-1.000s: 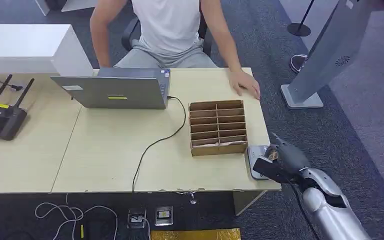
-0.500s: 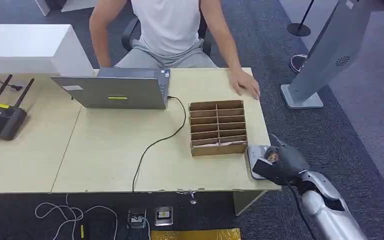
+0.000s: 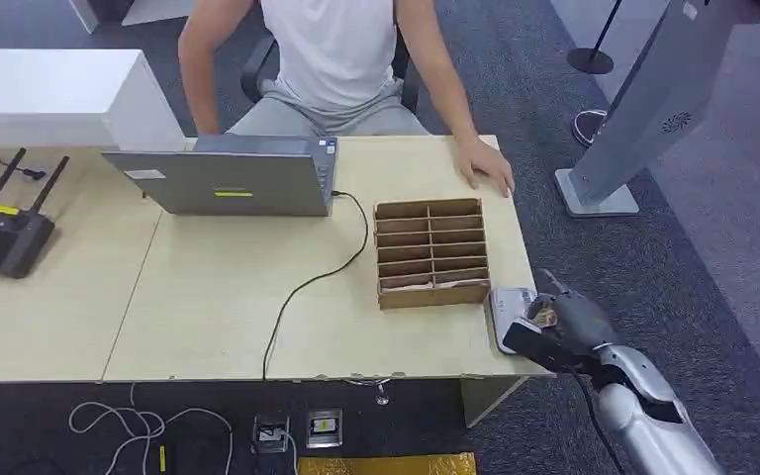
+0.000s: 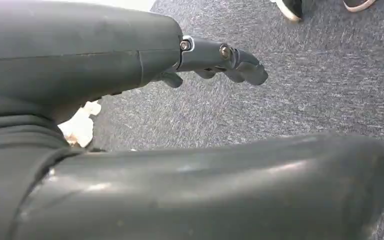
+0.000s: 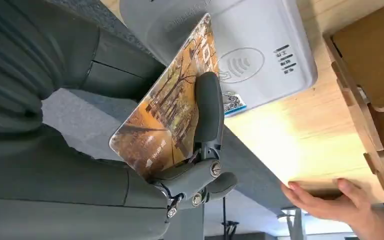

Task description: Pass the card to the sensor for recognition and then transmit it.

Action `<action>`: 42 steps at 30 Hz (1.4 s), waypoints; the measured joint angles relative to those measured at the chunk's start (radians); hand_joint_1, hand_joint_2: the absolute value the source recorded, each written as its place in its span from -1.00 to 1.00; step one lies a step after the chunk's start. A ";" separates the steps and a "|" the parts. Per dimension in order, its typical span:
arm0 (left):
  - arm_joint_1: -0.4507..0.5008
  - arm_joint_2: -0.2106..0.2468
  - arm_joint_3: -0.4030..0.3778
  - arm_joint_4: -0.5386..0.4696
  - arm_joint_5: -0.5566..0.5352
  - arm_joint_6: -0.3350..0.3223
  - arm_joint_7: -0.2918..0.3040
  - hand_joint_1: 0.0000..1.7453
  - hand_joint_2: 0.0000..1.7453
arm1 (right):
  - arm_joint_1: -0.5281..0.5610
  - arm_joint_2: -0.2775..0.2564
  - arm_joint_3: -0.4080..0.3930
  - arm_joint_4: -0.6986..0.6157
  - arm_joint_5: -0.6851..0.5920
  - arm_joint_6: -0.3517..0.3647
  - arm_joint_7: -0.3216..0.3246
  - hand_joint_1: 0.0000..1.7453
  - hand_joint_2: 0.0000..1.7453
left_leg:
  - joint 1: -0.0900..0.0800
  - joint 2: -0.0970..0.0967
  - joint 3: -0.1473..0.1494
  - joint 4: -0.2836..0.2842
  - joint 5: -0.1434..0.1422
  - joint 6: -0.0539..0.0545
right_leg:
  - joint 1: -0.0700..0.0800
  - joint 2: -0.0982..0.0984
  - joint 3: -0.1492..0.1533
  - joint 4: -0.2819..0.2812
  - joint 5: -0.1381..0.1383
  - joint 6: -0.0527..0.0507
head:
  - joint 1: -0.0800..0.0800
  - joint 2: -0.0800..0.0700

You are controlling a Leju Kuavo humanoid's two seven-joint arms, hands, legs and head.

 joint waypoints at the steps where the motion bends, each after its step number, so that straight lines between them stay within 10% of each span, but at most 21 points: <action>1: 0.000 0.000 0.000 0.000 0.000 0.000 0.000 -1.00 -1.00 | 0.000 -0.001 0.000 0.002 0.000 -0.001 0.000 1.00 1.00 | 0.000 0.000 0.001 0.000 0.000 0.000 | 0.000 0.000 0.001 0.000 0.000 0.000 | 0.000 0.000; 22: 0.000 0.005 -0.001 0.000 -0.003 0.003 -0.003 -1.00 -1.00 | -0.058 -0.021 -0.021 0.005 0.029 0.035 -0.003 1.00 1.00 | 0.000 0.000 0.002 0.000 0.000 0.000 | 0.000 0.000 0.003 0.000 0.001 0.000 | 0.000 0.000; 42: -0.002 0.005 -0.026 0.000 -0.032 0.003 -0.009 -1.00 -1.00 | -0.519 0.011 -0.053 -0.006 0.114 0.044 -0.100 1.00 1.00 | 0.000 -0.001 -0.001 0.000 0.000 0.000 | 0.000 0.000 0.001 0.001 0.001 0.000 | -0.001 0.000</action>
